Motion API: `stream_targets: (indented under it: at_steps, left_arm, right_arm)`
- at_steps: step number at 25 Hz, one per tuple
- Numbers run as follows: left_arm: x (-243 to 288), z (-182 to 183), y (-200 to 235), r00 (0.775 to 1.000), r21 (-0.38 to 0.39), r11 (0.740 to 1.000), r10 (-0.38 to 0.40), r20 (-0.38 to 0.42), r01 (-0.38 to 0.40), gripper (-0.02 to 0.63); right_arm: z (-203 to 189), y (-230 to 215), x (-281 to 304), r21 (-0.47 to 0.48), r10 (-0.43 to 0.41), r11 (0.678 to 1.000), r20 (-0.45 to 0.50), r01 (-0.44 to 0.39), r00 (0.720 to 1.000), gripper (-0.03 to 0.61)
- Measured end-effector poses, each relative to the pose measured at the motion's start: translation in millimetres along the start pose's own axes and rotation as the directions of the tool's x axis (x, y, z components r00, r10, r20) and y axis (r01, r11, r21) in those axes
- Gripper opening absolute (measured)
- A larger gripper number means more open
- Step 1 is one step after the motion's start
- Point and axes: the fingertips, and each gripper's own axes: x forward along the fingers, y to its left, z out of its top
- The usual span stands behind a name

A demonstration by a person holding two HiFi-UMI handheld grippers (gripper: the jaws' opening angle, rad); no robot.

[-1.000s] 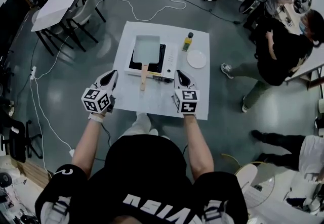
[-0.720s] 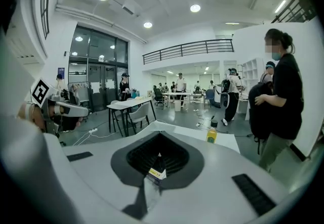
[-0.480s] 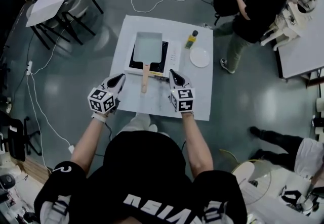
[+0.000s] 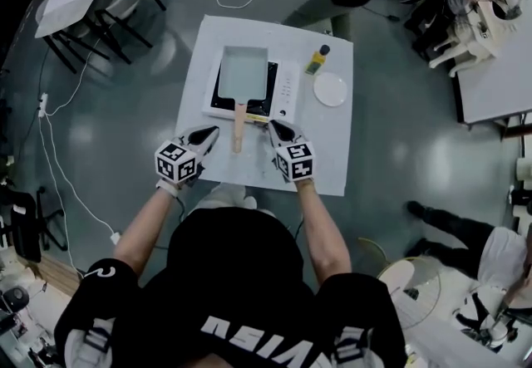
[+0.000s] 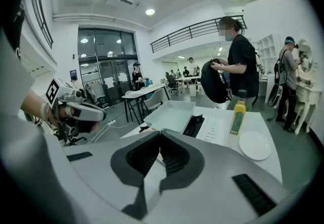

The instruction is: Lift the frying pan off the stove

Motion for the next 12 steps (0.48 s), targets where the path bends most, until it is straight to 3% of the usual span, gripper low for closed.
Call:
stream_targets:
  at_steps: [3,7,12]
  left_arm:
    - [10,-11,-2,0.999,-0.014,0.999,-0.039,-0.029,0.039,-0.002]
    - [20,-23,-5,0.991,-0.077,0.989,-0.126,-0.047,0.122,0.006]
    - [32,-41,-8,0.967,-0.168,0.962,-0.235,-0.097,0.217,0.148]
  right_arm:
    - [-9,3,13,0.039,0.051,0.998,-0.025,-0.049,0.998,-0.001]
    - [-18,10,32,0.098,0.144,0.986,-0.057,-0.138,0.988,0.089]
    - [-28,24,53,0.167,0.27,0.954,-0.108,-0.25,0.957,0.166]
